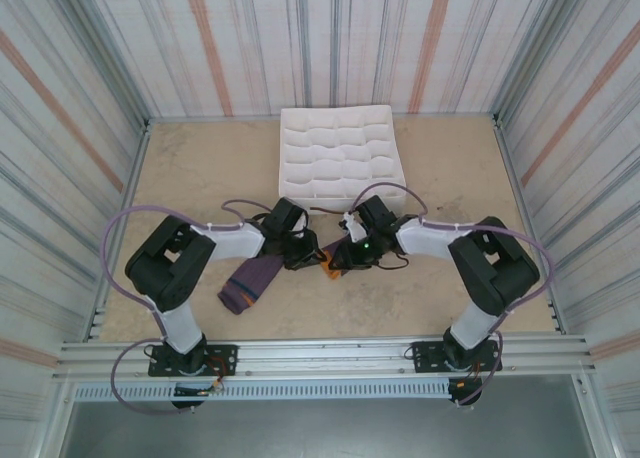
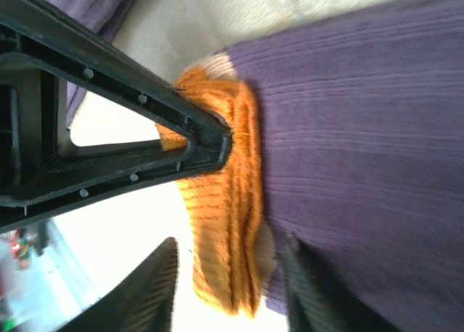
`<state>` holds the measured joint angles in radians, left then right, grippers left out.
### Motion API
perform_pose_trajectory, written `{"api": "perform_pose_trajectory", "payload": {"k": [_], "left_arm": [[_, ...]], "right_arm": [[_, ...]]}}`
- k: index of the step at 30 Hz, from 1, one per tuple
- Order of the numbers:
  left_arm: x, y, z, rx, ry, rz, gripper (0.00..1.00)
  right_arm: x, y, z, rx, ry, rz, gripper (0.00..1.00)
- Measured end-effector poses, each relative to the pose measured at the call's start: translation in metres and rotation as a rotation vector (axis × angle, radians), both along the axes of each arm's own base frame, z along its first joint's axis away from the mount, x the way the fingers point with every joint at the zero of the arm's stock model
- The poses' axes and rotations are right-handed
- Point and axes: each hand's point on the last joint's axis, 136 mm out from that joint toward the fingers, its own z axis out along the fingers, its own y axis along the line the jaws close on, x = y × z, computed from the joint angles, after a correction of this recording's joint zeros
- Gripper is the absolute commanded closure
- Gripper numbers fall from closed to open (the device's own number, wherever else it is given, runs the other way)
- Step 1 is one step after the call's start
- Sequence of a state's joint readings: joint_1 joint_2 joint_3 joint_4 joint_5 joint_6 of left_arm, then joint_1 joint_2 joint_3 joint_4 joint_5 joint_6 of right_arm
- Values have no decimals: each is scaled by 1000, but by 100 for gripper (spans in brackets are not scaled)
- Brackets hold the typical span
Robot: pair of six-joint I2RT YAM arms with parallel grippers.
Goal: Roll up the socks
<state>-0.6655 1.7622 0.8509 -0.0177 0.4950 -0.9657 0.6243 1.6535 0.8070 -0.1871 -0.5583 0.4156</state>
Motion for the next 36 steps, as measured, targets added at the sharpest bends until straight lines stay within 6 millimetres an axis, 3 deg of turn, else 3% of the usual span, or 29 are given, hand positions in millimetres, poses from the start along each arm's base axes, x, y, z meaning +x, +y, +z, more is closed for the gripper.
{"api": "perform_pose_trajectory", "payload": {"k": [3, 10, 16, 22, 28, 36], "left_arm": [[-4, 4, 1, 19, 11, 4, 100], [-6, 14, 1, 29, 63, 15, 100], [-3, 18, 7, 36, 96, 17, 100], [-8, 19, 7, 15, 140, 6, 100], [-12, 17, 7, -2, 162, -6, 100], [-10, 18, 12, -14, 175, -9, 100]], "right_arm": [[-1, -3, 10, -75, -124, -2, 24], [-17, 5, 32, -271, -450, 55, 15], [-32, 12, 42, -407, -678, 96, 20], [-45, 26, 50, -496, -870, 154, 30], [-37, 46, 40, -622, -991, 175, 45], [-23, 59, 17, -770, -1047, 190, 45]]}}
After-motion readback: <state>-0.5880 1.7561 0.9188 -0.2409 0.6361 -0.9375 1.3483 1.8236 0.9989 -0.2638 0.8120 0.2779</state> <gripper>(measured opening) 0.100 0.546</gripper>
